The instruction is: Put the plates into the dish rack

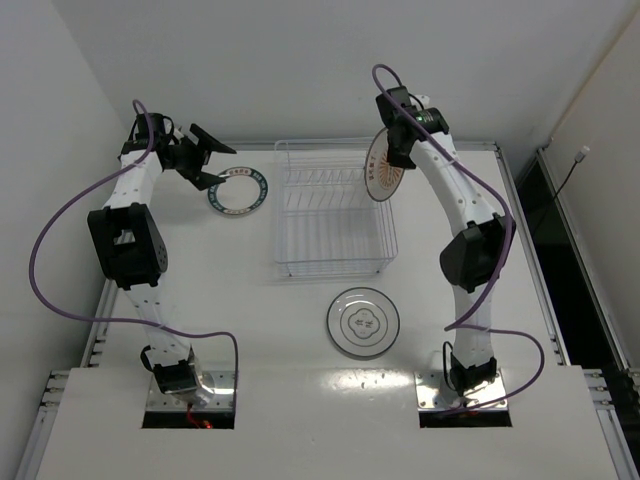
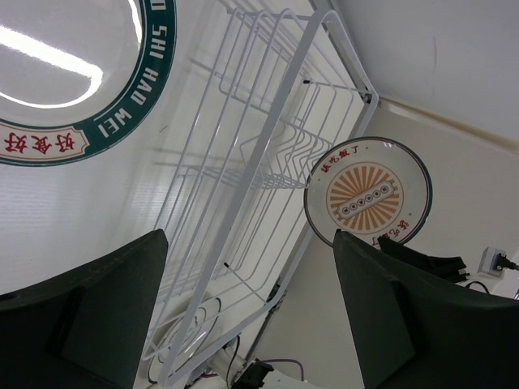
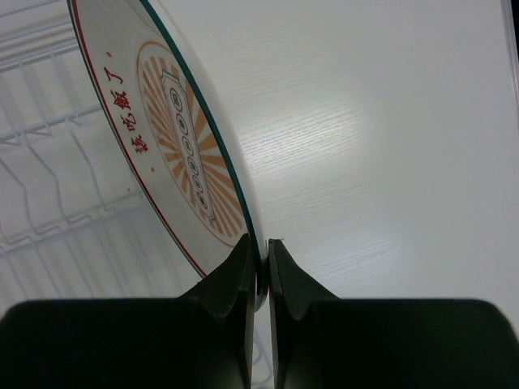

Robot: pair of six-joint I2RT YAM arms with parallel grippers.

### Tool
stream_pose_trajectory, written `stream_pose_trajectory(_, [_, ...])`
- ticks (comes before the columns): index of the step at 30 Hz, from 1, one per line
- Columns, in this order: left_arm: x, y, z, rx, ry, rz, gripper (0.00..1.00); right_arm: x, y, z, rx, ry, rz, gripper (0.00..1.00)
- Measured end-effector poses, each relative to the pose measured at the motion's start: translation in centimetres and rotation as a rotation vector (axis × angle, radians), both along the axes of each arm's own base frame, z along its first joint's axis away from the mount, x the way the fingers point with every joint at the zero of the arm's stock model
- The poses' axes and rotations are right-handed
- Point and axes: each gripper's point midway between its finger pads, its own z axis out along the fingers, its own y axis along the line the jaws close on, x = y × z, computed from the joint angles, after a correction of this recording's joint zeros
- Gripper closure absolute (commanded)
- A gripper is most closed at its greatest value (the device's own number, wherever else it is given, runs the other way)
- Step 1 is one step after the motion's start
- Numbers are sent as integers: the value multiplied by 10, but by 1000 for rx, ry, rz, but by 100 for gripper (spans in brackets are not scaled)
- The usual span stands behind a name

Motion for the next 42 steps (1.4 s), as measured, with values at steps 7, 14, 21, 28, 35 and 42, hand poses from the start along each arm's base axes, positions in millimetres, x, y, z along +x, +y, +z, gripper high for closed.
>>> stream_pose_trajectory(7, [0, 0, 0, -2, 2, 2, 19, 0, 2, 1, -6, -3, 0, 100])
stream_pose_trajectory(14, [0, 0, 0, -2, 2, 2, 19, -1, 3, 3, -28, -13, -3, 100])
stream_pose_trajectory(21, [0, 0, 0, -2, 2, 2, 19, 0, 6, 5, -30, -22, 2, 100])
stream_pose_trajectory(28, [0, 0, 0, -2, 2, 2, 19, 5, 10, 3, -57, -29, 18, 100])
stream_pose_trajectory(35, [0, -1, 0, -5, 2, -1, 19, 10, 13, -2, -69, -28, 37, 100])
stream_pose_trajectory(42, [0, -1, 0, -5, 2, -1, 19, 15, 38, -17, 22, 3, 122, 83])
